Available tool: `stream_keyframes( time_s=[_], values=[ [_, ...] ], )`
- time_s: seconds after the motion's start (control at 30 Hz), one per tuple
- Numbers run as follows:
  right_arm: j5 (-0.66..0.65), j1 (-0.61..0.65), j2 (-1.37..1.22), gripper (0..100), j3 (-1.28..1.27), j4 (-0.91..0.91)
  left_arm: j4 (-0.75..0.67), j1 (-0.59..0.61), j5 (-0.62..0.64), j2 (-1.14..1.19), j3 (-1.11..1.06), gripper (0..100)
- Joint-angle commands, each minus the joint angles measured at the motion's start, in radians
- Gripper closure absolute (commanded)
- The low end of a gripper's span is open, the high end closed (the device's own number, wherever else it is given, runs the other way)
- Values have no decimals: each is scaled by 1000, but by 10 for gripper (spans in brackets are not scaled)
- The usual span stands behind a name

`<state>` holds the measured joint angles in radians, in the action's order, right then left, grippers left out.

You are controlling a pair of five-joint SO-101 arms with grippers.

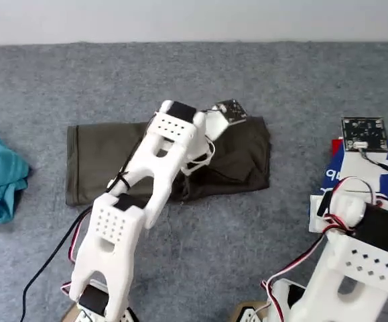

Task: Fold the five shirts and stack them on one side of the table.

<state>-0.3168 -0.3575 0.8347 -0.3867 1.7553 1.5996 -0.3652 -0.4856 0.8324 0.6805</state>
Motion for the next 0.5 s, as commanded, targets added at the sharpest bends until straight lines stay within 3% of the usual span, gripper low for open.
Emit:
stream_keyframes(
  time_s=[0.0,0.2,0.33,0.47],
  values=[
    [-9,-7,13,973,2,30,114,6,-11,46,283,840],
    [-9,-7,13,972,3,30,153,3,-9,130,572,840],
    [-9,-10,13,973,3,30,157,-37,38,91,567,840],
    [-9,-12,13,973,3,31,157,-126,54,-11,429,840]
  ],
)
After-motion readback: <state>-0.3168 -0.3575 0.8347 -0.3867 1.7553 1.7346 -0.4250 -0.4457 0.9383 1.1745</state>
